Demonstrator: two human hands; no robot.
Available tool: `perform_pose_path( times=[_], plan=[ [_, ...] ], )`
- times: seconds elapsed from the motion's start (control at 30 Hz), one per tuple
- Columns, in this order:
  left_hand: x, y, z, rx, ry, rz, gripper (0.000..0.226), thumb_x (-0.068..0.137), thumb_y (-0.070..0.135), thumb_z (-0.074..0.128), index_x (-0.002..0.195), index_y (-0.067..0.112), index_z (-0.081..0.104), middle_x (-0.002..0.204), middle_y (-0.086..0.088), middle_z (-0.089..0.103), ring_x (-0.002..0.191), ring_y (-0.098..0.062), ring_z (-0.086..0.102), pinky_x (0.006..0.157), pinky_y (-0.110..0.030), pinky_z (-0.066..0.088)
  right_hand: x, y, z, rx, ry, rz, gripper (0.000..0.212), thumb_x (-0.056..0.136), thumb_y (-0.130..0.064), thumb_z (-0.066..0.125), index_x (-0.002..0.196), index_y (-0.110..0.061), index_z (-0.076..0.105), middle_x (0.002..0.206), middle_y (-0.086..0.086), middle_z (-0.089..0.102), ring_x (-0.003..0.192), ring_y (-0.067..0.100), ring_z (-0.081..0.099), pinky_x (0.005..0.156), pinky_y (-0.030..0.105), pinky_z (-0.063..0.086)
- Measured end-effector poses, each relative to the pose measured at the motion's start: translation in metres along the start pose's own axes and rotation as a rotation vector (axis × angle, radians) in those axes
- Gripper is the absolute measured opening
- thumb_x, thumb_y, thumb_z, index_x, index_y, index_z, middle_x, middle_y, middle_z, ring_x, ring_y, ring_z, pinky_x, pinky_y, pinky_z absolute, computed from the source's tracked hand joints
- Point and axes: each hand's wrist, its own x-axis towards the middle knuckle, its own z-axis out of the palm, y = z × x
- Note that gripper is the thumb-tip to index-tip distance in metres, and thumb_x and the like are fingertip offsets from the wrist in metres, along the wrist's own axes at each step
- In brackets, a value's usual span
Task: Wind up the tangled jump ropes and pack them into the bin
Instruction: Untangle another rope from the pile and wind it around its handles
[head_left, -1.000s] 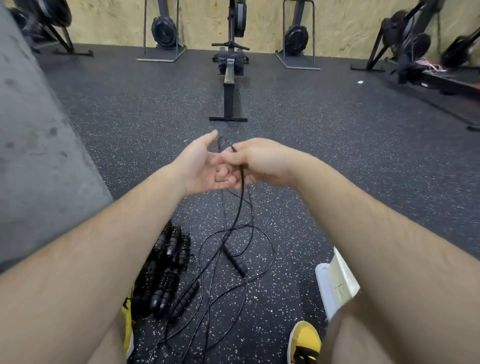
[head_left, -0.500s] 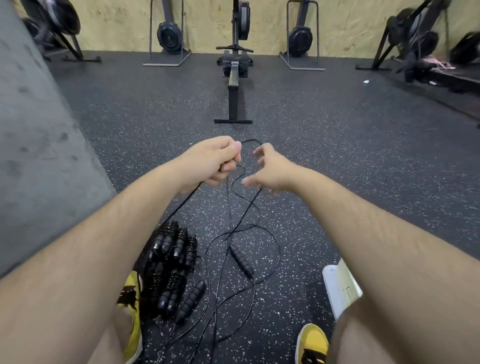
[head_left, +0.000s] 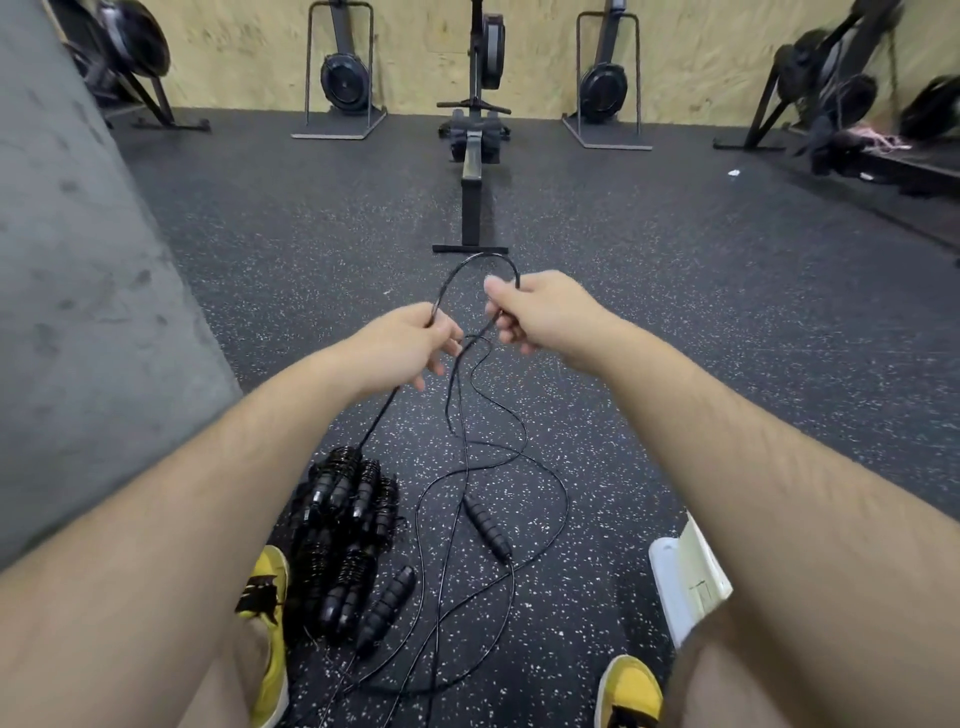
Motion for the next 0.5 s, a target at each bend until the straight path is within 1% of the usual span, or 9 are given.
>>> perform_pose_path(
  times=[0.07, 0.1, 0.17, 0.23, 0.3, 0.33, 0.4, 0.47, 0.5],
  plan=[
    [-0.001, -0.002, 0.007, -0.041, -0.094, -0.001, 0.020, 0.109, 0.023, 0.043, 0.119, 0.015, 0.059, 0.118, 0.004, 0.071, 0.092, -0.014, 0.064, 0.079, -0.037, 0.059, -0.001, -0.009, 0.001, 0.163, 0.054, -0.050, 0.033, 0.102, -0.037, 0.054, 0.083, -0.012, 0.064, 0.065, -0.002, 0.057, 0.055, 0.010, 0.057, 0.048, 0.023, 0.043],
    [-0.002, -0.002, 0.010, -0.097, -0.155, 0.003, 0.020, 0.108, 0.023, 0.046, 0.122, 0.017, 0.060, 0.120, 0.006, 0.072, 0.095, -0.013, 0.063, 0.086, -0.037, 0.056, -0.001, -0.012, 0.001, 0.238, 0.068, -0.064, 0.032, 0.101, -0.037, 0.055, 0.083, -0.012, 0.064, 0.066, -0.002, 0.056, 0.057, 0.011, 0.058, 0.048, 0.023, 0.043],
    [-0.004, 0.000, 0.013, -0.057, -0.198, 0.033, 0.020, 0.107, 0.026, 0.049, 0.118, 0.022, 0.065, 0.113, 0.012, 0.075, 0.095, -0.011, 0.062, 0.090, -0.031, 0.049, -0.003, -0.015, -0.001, 0.357, 0.071, -0.087, 0.029, 0.101, -0.035, 0.056, 0.089, -0.010, 0.064, 0.070, 0.000, 0.058, 0.062, 0.012, 0.059, 0.050, 0.024, 0.044],
    [-0.004, 0.006, 0.014, 0.107, -0.100, 0.083, 0.023, 0.107, 0.029, 0.047, 0.105, 0.022, 0.069, 0.098, 0.016, 0.077, 0.075, -0.007, 0.058, 0.075, -0.025, 0.043, -0.004, -0.016, -0.003, 0.469, 0.072, -0.104, 0.020, 0.102, -0.026, 0.056, 0.096, -0.008, 0.060, 0.077, 0.003, 0.060, 0.065, 0.013, 0.061, 0.051, 0.024, 0.045],
    [-0.002, 0.014, 0.017, 0.125, 0.035, 0.134, 0.025, 0.108, 0.025, 0.045, 0.098, 0.017, 0.067, 0.088, 0.009, 0.077, 0.057, 0.003, 0.053, 0.063, -0.018, 0.040, -0.003, -0.015, -0.007, 0.510, 0.099, -0.075, 0.006, 0.096, -0.008, 0.054, 0.090, -0.007, 0.054, 0.077, 0.007, 0.058, 0.061, 0.015, 0.060, 0.050, 0.027, 0.042],
    [-0.001, 0.018, 0.017, 0.085, 0.094, 0.163, 0.025, 0.108, 0.023, 0.045, 0.097, 0.015, 0.066, 0.085, 0.006, 0.077, 0.052, 0.006, 0.051, 0.057, -0.014, 0.040, -0.003, -0.013, -0.007, 0.451, 0.113, -0.042, 0.005, 0.087, -0.003, 0.054, 0.085, -0.006, 0.051, 0.074, 0.008, 0.056, 0.057, 0.016, 0.058, 0.049, 0.029, 0.039],
    [0.001, 0.025, 0.016, -0.082, 0.191, 0.206, 0.024, 0.107, 0.019, 0.045, 0.094, 0.012, 0.064, 0.080, 0.002, 0.076, 0.053, -0.003, 0.055, 0.056, -0.016, 0.046, -0.008, -0.006, -0.004, 0.183, 0.037, 0.024, 0.015, 0.074, -0.003, 0.056, 0.088, -0.003, 0.052, 0.073, 0.010, 0.057, 0.054, 0.016, 0.054, 0.047, 0.029, 0.039],
    [0.004, 0.031, 0.014, -0.308, 0.237, 0.242, 0.027, 0.108, 0.016, 0.043, 0.090, 0.011, 0.062, 0.075, -0.002, 0.072, 0.058, -0.013, 0.058, 0.058, -0.025, 0.050, -0.018, 0.002, 0.008, -0.058, -0.216, 0.049, 0.027, 0.080, -0.007, 0.066, 0.104, -0.005, 0.055, 0.089, 0.012, 0.064, 0.062, 0.013, 0.059, 0.051, 0.029, 0.045],
    [0.006, 0.033, 0.014, -0.404, 0.243, 0.249, 0.027, 0.108, 0.015, 0.042, 0.089, 0.011, 0.061, 0.074, -0.002, 0.070, 0.059, -0.014, 0.058, 0.058, -0.026, 0.049, -0.024, 0.006, 0.017, -0.128, -0.337, 0.050, 0.031, 0.084, -0.014, 0.070, 0.112, -0.009, 0.056, 0.101, 0.011, 0.067, 0.069, 0.012, 0.061, 0.055, 0.029, 0.047]
  ],
)
